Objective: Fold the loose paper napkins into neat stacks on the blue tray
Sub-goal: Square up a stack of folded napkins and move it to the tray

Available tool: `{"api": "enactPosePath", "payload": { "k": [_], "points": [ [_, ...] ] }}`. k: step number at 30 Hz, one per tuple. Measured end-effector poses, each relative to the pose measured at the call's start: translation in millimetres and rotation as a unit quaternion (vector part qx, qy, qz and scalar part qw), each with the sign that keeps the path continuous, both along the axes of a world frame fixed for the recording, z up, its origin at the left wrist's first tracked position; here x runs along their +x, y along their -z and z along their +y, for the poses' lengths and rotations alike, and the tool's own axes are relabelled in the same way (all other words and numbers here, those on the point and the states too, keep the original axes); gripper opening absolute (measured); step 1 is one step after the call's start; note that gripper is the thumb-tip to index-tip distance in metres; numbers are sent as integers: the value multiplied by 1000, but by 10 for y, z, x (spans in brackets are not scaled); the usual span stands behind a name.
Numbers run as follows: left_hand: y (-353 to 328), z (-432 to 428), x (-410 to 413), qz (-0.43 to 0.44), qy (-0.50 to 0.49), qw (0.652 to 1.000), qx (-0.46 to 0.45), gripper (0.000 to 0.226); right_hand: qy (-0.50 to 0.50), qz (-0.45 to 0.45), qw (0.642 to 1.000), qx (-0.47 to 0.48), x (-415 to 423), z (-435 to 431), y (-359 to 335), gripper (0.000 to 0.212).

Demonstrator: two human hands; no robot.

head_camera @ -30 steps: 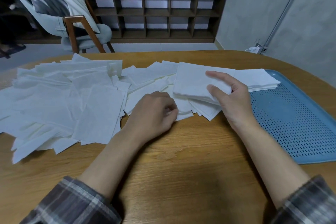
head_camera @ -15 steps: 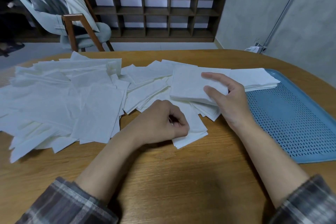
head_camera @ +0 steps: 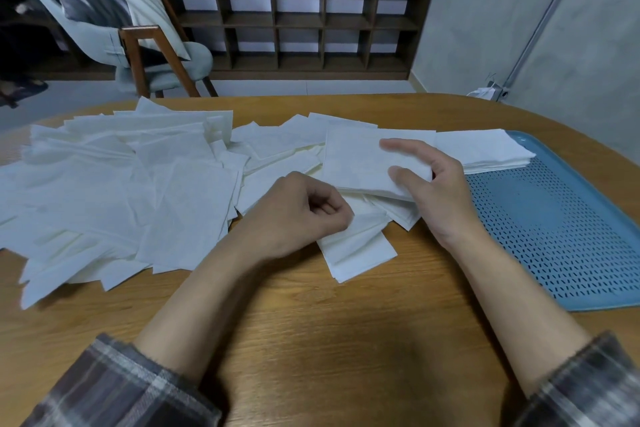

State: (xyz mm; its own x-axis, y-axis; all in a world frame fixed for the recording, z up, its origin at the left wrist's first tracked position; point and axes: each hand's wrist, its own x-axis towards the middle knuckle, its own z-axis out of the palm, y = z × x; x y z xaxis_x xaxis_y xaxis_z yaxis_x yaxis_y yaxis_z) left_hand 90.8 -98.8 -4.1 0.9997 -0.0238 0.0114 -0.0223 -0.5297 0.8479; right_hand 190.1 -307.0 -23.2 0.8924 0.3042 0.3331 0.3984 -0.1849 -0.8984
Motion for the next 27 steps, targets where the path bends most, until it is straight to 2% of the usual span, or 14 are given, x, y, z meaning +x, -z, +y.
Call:
{"api": "enactPosePath", "payload": {
  "k": [6,12,17,22,27],
  "points": [
    [-8,76,-21,71,84,994,18,12,4,1,1000,2,-5,11,-2,38],
    [20,74,-5,74,98,992,19,6,1,3,1000,2,-5,8,1,38],
    [26,66,2,69,103,989,79,11,-6,4,1000,1,-3,7,2,38],
    [-6,135,32,41,69,997,17,10,-10,1,1000,2,0,7,9,37],
    [-3,120,4,73,93,993,6,5,-6,-5,1000,0,6,9,10,36]
  ]
}}
